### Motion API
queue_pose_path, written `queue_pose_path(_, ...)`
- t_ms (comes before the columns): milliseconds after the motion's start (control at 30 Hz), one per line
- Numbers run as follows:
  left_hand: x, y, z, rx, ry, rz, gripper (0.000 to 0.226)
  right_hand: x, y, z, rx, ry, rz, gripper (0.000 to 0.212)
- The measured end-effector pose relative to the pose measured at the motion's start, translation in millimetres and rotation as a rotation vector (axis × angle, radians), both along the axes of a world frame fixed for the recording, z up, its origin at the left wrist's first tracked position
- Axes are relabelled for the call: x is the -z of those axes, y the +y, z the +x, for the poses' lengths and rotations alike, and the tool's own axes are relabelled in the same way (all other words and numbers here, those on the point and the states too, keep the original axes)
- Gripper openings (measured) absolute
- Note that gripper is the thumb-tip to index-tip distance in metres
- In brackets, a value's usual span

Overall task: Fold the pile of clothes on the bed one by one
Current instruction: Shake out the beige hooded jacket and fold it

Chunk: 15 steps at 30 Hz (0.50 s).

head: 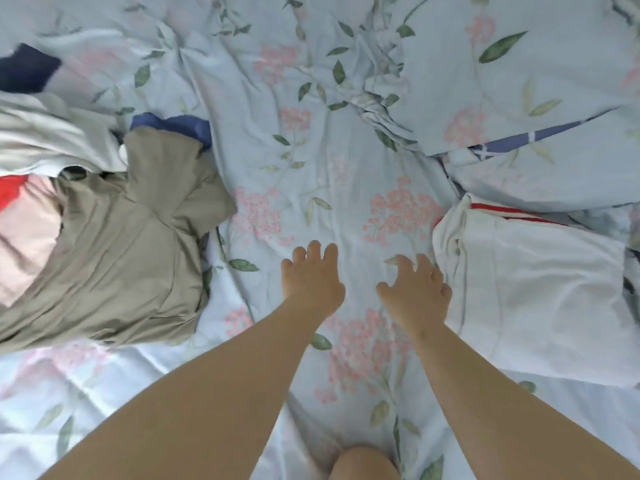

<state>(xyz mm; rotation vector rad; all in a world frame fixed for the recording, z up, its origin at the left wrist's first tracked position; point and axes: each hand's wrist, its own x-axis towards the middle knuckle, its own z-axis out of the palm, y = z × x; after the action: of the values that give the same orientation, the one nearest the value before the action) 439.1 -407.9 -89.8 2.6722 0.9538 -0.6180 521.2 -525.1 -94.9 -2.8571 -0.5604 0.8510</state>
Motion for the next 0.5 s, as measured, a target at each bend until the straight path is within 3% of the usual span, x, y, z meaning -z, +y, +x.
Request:
queue_pose_path(233,20,63,-141,-0.232,0.077,0.023,0.053,11,85,-106,-0.309,0.125,0.089,0.055)
queue_pose_path(500,68,89,-252,-0.432,0.094,-0.043,0.058,47,111,-177,-0.512,0.193,-0.019,0.053)
